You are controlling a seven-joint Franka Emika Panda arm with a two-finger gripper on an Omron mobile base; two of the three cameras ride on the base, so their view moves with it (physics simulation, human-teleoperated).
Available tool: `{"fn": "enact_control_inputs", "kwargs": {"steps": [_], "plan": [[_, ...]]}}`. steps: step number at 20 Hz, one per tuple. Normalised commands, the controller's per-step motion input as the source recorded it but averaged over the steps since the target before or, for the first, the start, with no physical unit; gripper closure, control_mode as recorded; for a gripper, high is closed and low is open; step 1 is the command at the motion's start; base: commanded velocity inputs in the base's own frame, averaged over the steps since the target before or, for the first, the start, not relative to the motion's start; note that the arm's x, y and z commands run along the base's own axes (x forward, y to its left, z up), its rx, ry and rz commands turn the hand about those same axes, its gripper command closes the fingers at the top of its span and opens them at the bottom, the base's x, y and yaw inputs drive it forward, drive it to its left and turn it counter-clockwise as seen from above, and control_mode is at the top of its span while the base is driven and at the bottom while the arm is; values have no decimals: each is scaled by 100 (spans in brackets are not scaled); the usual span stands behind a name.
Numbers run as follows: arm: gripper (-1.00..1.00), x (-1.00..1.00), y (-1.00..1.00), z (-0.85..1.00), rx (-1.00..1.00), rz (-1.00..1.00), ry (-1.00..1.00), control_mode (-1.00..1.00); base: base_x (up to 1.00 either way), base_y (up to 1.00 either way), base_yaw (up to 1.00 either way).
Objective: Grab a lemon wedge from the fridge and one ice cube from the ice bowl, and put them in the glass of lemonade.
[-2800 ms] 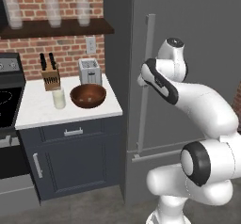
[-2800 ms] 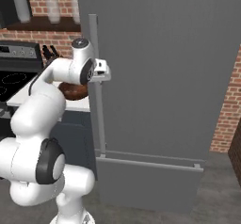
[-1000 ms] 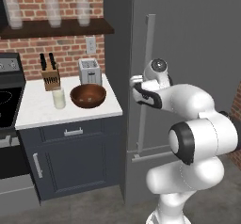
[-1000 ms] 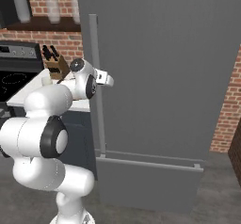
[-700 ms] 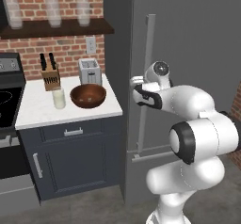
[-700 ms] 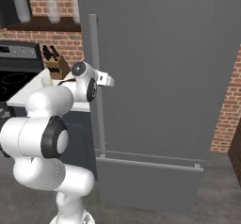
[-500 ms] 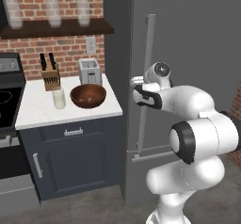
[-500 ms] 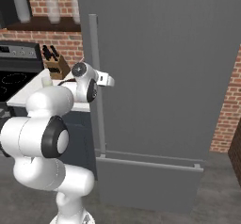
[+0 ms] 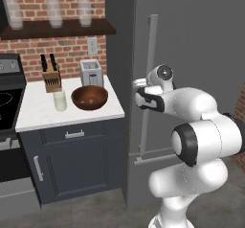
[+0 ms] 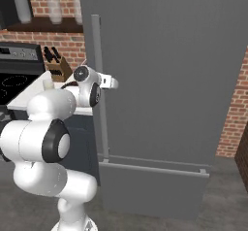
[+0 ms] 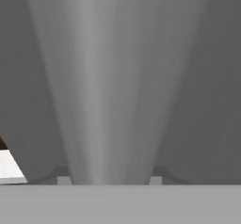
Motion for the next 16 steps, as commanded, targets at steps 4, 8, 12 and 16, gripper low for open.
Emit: {"fn": "enact_control_inputs", "kwargs": {"steps": [4,8,12,16], "plan": [[100,1,-18,21,-3,-7,0,-100,0,0,0],[100,0,-26,26,0,-10,0,-100,0,0,0],[100,-6,-49,18,0,-15,0,-100,0,0,0],[100,-44,-64,11,3,-15,0,-100,0,0,0]]}}
